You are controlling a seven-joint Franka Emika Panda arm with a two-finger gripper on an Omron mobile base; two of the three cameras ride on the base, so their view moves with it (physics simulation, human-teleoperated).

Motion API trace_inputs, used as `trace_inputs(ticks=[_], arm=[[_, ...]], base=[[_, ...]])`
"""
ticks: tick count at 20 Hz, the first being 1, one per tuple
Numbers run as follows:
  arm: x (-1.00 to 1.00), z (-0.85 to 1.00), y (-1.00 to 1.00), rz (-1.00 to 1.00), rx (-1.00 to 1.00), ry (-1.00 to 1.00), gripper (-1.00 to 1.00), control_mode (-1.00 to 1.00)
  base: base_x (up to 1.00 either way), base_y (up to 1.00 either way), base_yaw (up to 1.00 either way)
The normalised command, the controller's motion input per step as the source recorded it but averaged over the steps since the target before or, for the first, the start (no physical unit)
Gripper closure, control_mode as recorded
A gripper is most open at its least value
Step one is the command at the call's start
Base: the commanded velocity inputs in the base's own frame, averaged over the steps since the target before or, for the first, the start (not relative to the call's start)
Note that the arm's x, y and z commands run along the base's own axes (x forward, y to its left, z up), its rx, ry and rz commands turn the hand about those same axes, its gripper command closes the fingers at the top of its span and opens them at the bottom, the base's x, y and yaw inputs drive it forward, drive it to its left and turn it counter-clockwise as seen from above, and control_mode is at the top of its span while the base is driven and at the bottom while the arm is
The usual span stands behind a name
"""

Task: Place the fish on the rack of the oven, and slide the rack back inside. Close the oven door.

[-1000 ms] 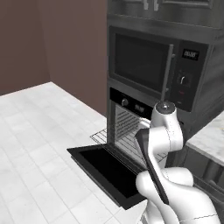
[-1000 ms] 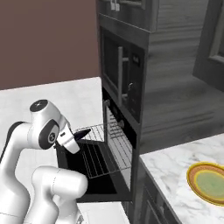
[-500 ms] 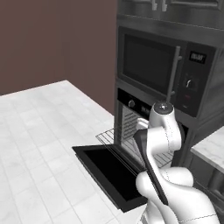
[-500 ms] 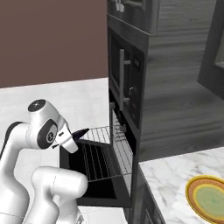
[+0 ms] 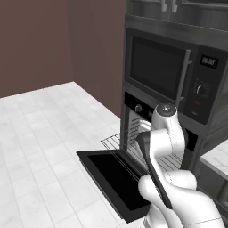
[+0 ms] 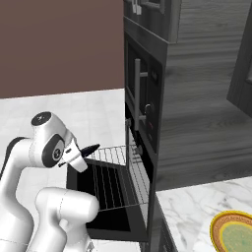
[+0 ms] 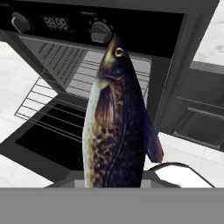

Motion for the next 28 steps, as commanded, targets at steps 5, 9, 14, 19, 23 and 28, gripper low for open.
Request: trace_inputs(ticks=[5,9,14,19,23,28], arm=[[0.29,-0.03,0.03,0.00,0.00,0.00,1.00,-1.00],[0.16,-0.10,0.00,0.00,0.00,-0.01,1.00,-1.00],[0.19,-0.13,0.02,0.00,0.00,0.01,1.00,-1.00],[0.43,-0.40,0.00,0.00,0.00,0.13,1.00,-1.00],[0.43,-0.45,0.00,0.00,0.00,0.17,1.00,-1.00],[0.47,-0.36,0.00,0.00,0.00,0.13,1.00,-1.00]], base=[[0.10,0.00,0.00],[0.00,0.00,0.00],[0.00,0.00,0.00],[0.00,0.00,0.00],[0.00,0.00,0.00],[0.00,0.00,0.00]])
